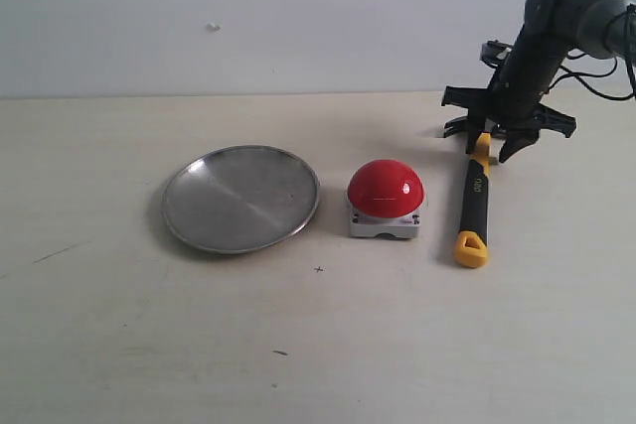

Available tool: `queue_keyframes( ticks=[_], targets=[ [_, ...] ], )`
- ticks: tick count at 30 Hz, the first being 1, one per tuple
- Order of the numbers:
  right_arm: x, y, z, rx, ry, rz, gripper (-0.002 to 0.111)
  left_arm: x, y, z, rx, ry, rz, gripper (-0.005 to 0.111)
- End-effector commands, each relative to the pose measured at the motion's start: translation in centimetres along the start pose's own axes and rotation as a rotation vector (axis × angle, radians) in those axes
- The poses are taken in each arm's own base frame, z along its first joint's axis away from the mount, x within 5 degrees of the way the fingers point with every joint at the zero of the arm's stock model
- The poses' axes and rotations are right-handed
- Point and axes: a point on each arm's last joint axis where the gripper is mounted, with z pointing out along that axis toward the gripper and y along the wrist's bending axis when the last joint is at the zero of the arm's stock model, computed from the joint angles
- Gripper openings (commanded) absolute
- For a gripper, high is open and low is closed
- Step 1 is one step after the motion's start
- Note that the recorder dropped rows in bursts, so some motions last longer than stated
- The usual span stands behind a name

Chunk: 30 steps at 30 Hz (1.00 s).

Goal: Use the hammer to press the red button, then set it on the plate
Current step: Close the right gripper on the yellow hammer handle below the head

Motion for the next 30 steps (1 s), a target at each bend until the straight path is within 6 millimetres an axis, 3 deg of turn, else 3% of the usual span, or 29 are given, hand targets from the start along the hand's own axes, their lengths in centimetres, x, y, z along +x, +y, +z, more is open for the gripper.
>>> queue_keyframes(
  ticks=[1, 8, 30],
  targets=[
    [-0.1, 0.1, -0.2, 0.081, -0.039, -0.026, 0.049, 0.0, 0.0, 0.0, 0.005, -0.008, 0.007, 0.000],
    [0.7, 1.9, 0.0, 0.094, -0.042, -0.057, 0.049, 0.0, 0.0, 0.0, 0.005, -0.008, 0.007, 0.000],
    [0.7, 1.9, 0.1, 0.096, -0.043, -0.036, 0.046, 0.0, 0.0, 0.0, 0.005, -0.008, 0.007, 0.000]
  ],
)
